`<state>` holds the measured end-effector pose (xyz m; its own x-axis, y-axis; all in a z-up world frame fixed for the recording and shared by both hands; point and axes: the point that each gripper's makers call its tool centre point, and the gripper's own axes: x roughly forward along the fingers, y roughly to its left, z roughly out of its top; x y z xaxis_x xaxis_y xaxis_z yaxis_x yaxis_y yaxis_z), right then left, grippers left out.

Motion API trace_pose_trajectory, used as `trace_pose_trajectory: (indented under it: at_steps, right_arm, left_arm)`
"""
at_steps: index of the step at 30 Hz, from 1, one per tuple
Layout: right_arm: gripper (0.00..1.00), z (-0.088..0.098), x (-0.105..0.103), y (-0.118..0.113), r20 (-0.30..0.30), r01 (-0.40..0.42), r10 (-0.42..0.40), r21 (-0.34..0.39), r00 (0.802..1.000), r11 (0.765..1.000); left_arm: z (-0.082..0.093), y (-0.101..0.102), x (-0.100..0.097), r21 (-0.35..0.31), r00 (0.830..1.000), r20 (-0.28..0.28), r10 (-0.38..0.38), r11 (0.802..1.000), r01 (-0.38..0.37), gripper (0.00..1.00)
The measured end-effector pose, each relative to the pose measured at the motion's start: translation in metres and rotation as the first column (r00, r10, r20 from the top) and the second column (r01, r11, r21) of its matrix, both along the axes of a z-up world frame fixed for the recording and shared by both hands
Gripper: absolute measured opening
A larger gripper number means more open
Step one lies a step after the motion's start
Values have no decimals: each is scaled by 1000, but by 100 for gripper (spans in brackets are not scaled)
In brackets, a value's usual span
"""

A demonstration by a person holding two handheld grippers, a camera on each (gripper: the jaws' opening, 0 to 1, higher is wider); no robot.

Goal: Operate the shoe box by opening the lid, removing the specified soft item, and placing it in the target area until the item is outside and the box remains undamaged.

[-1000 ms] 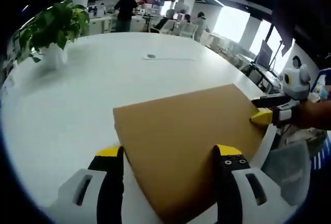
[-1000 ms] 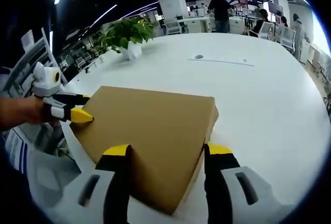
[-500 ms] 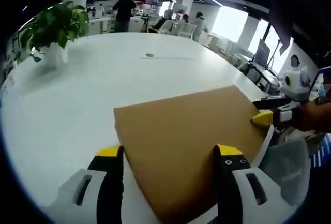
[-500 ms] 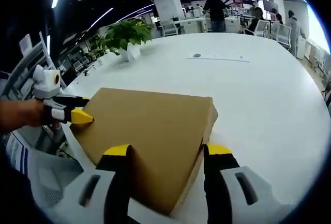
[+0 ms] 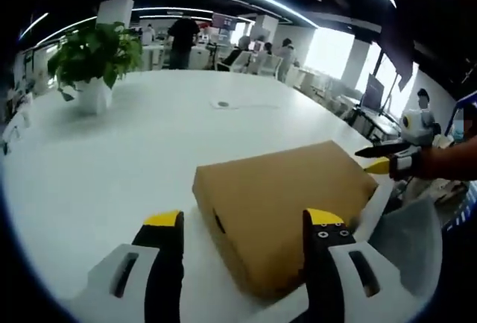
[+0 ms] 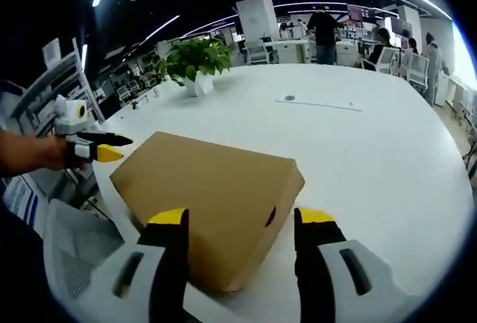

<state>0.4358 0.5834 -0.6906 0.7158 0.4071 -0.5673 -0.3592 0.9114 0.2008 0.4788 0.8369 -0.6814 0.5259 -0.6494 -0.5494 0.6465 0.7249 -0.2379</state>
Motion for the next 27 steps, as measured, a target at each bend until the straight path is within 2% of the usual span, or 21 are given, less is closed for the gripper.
trace_pose_trajectory:
  at_steps: [3, 6, 10, 13, 14, 15, 19, 25, 27]
  right_arm:
    - [53, -3, -15, 5, 1, -51, 51, -26, 999, 998]
    - [52, -13, -32, 12, -23, -103, 101, -55, 995, 993]
    - [52, -25, -46, 18, -49, -169, 164, -118, 985, 979]
    - [50, -31, -48, 17, -56, -185, 178, -153, 982, 971]
    - [50, -33, -47, 17, -58, -190, 182, -161, 981, 969]
    - [50, -34, -46, 17, -58, -188, 180, -162, 982, 969]
    - [47, -41, -42, 11, -74, -172, 161, -174, 984, 970]
    - [39, -54, -40, 10, -109, -165, 147, -179, 983, 970]
    - [39, -56, -41, 12, -112, -166, 148, -177, 983, 970]
  left_arm:
    - [0, 0, -21, -7, 997, 27, -75, 997, 75, 59]
    - [-8, 2, -35, 22, 992, 46, -119, 993, 118, 54]
    - [-16, 9, -44, 18, 994, 34, -102, 995, 101, 57]
    - [-25, 14, -44, 85, 994, 43, -104, 991, 100, 58]
    - [-34, 18, -44, 149, 993, 28, -111, 983, 106, 57]
    - [-36, 17, -44, 167, 992, 26, -122, 979, 116, 56]
    - [-43, 9, -43, 170, 989, 2, -148, 975, 146, 50]
    - [-44, 4, -41, 177, 988, -8, -157, 972, 156, 32]
    - [-46, 2, -44, 184, 985, -18, -169, 968, 170, 30]
